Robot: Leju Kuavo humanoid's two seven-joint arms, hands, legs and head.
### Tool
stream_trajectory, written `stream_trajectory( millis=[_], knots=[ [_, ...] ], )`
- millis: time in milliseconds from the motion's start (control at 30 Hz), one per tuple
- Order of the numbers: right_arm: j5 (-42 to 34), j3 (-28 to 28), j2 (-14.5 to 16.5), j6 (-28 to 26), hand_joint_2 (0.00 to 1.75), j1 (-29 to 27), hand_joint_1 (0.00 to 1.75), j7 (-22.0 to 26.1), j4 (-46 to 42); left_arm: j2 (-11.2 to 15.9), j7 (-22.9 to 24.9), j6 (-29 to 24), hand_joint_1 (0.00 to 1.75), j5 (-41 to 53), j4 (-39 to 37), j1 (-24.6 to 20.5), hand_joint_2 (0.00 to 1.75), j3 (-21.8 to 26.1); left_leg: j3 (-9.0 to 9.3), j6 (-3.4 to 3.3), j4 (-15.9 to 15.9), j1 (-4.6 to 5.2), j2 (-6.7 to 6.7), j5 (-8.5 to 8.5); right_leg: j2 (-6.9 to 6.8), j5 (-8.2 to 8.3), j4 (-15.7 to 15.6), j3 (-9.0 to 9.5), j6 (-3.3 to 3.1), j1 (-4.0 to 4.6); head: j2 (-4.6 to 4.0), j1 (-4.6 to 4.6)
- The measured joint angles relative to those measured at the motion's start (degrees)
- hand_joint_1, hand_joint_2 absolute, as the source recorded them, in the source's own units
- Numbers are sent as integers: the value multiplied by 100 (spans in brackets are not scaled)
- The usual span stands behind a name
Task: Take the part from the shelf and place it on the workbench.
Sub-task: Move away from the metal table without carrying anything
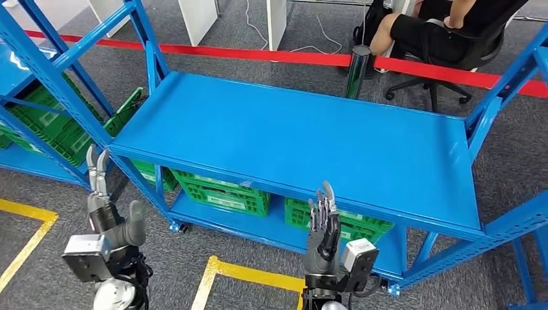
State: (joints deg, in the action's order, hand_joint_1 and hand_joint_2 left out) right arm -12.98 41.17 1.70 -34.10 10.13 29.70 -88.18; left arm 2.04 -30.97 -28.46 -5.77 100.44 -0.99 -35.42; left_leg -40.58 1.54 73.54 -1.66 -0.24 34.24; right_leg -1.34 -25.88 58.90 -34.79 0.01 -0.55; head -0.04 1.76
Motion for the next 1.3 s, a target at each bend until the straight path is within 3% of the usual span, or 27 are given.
stream_trajectory(
  millis=[33,67,100,167,233,300,367,433,500,533,567,667,733,800,867,933,1000,1033,1067,1100,1167,1233,1267,1300],
  knots=[
    [1,1,1,1,0,0,0,-4,1,0,2,0,0,-7,-1,4,0,1,-64,-21,73,13,3,-52,-42,-4,0,4,-8,17,0,33],
    [3,2,2,1,0,2,0,-13,1,0,4,0,0,-20,-1,6,0,2,-6,-53,-89,35,17,-201,-86,-8,0,13,-14,32,0,61],
    [6,2,4,1,0,5,0,-25,1,0,7,0,0,-35,0,4,0,3,153,-96,-433,66,67,-403,-132,-12,-1,25,-16,44,0,83],
    [13,3,15,0,0,10,0,-46,0,-3,13,1,0,-59,1,-13,0,5,547,-178,-1210,154,321,-676,-208,-24,4,40,-3,78,0,126],
    [16,4,21,-2,0,11,0,-60,-1,-7,19,1,0,-70,1,-34,0,4,720,-219,-1543,214,468,-711,-286,-20,-1,34,39,108,0,133],
    [26,5,21,-5,0,15,0,-71,-2,-9,23,1,0,-71,0,-31,0,4,726,-251,-1586,203,367,-743,-373,-19,-7,27,95,116,0,119],
    [43,5,20,-15,0,24,0,-81,-3,-16,26,-1,0,-62,0,-32,0,7,739,-295,-1626,172,274,-785,-250,-152,163,-48,160,100,0,90],
    [54,5,15,-21,0,17,0,-93,-2,-32,34,-2,0,-56,-1,-47,0,9,740,-331,-1641,160,191,-806,-17,-481,767,-306,210,77,0,17],
    [57,5,2,-22,0,-7,0,-100,-1,-41,42,-1,0,-56,-4,-45,0,8,727,-351,-1633,170,106,-812,74,-738,1468,-609,224,72,0,-54],
    [61,5,-5,-25,0,-17,0,-102,0,-41,43,1,0,-56,-5,-42,0,9,724,-354,-1626,177,67,-812,88,-729,1591,-662,220,74,0,-75],
    [69,5,-10,-30,0,-21,0,-103,1,-42,43,2,0,-57,-7,-40,0,9,724,-356,-1619,185,25,-812,96,-621,1502,-618,205,78,0,-96],
    [133,5,-12,-68,0,-13,0,-113,-1,-50,42,6,0,-57,-4,-46,0,10,723,-350,-1602,204,-111,-816,249,-132,391,-70,75,87,0,-147],
    [180,5,-12,-93,0,-4,0,-129,-2,-56,40,6,0,-58,-4,-60,0,9,673,-309,-1592,182,-189,-841,359,-72,-19,152,0,104,0,-154],
    [203,5,-12,-103,0,-2,0,-142,-4,-61,40,5,0,-59,-4,-67,0,7,635,-246,-1604,154,-246,-882,311,-61,-99,192,-32,123,0,-181],
    [210,7,-5,-105,0,3,0,-148,-5,-63,35,2,0,-58,-2,-65,0,7,571,-196,-1532,155,-234,-827,235,-7,-220,256,-61,84,0,-212],
    [208,9,2,-99,0,13,0,-151,-5,-60,27,-4,0,-59,-2,-66,0,7,319,-138,-1060,140,-130,-571,173,37,-310,308,-76,41,0,-168],
    [198,10,2,-92,0,11,0,-157,-4,-56,23,-13,0,-67,-4,-54,0,6,-41,-67,-338,82,-44,-298,137,39,-301,294,-81,34,0,-98],
    [191,10,2,-92,0,5,0,-161,-3,-56,23,-18,0,-70,-5,-42,0,6,-145,-36,-139,48,-21,-271,125,33,-284,280,-73,27,0,-73],
    [187,11,2,-92,0,1,0,-163,-3,-56,23,-23,0,-74,-6,-33,0,7,-139,-6,-156,17,-4,-343,118,23,-260,266,-56,13,0,-54],
    [183,11,2,-92,0,0,0,-164,-3,-55,23,-27,0,-76,-6,-28,0,7,-6,20,-403,-11,9,-500,115,7,-227,254,-30,-9,0,-36],
    [179,11,2,-92,0,4,0,-165,-3,-55,24,-32,0,-77,-7,-30,0,8,404,68,-1142,-43,21,-753,115,-43,-136,230,60,-40,0,23],
    [179,11,2,-91,0,12,0,-167,-5,-65,20,-33,0,-76,-2,-36,0,7,624,36,-1490,-47,-4,-792,118,-95,-51,182,162,-29,0,66],
    [179,11,2,-90,0,12,0,-168,-6,-70,20,-33,0,-76,-1,-35,0,8,633,2,-1482,-42,-25,-782,122,-121,-38,147,176,-15,0,66],
    [179,11,0,-89,0,11,0,-169,-7,-78,20,-33,0,-78,1,-33,0,10,638,-25,-1486,-49,-37,-793,124,-141,-32,123,149,-11,0,36]
  ],
)
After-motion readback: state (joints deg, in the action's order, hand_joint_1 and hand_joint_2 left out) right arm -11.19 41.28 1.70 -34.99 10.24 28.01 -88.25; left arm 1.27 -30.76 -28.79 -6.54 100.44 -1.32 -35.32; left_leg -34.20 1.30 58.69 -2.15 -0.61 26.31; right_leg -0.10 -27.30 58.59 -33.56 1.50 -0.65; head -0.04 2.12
